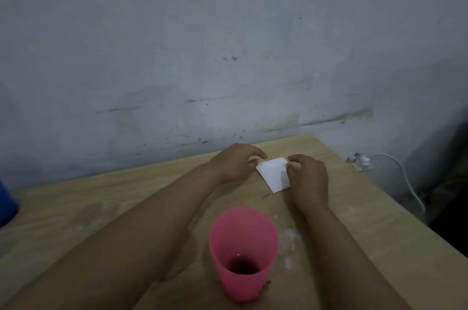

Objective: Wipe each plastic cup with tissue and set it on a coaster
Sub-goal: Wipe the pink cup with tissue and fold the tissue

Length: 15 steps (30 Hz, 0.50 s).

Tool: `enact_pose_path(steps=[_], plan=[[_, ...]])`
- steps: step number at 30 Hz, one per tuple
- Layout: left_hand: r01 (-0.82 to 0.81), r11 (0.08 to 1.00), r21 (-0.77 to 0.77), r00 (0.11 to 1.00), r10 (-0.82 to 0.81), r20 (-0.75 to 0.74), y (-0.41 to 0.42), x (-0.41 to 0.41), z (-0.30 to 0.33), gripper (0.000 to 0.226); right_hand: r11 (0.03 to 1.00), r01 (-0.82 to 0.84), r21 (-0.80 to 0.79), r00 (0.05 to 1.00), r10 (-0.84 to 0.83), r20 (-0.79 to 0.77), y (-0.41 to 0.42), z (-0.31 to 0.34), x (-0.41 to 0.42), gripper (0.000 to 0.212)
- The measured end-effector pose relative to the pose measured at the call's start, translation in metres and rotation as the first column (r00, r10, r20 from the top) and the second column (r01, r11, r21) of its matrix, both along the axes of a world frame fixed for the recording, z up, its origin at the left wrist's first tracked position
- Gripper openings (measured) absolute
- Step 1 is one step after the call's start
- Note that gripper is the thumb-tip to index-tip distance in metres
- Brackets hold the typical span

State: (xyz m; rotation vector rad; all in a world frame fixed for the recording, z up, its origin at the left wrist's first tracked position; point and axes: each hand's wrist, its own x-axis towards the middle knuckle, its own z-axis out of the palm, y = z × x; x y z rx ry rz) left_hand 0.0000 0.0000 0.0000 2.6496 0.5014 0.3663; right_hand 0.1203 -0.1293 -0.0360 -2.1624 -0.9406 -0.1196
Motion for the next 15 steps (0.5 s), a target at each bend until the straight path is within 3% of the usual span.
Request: enact_pose_path(steps=[7,10,15], plan=[[-0.059,0.998,-0.011,0.997,0.059,-0.044,0.007,0.034,-0.014,0.031,0.997,-0.006,-0.072,1.0,0.005,-0.003,0.004,-0.008,0.014,0.032],[-0.084,0.996,0.001,0.996,0.084,-0.02,0.011,0.038,-0.018,0.016,0.998,-0.017,-0.052,0.999,0.015,-0.05,0.005,-0.011,0.019,0.034],[-0.127,0.988,-0.091,0.99,0.131,0.045,0.009,0.038,-0.019,0.014,0.999,-0.003,-0.053,0.996,-0.002,-0.089,0.007,-0.012,0.019,0.035]])
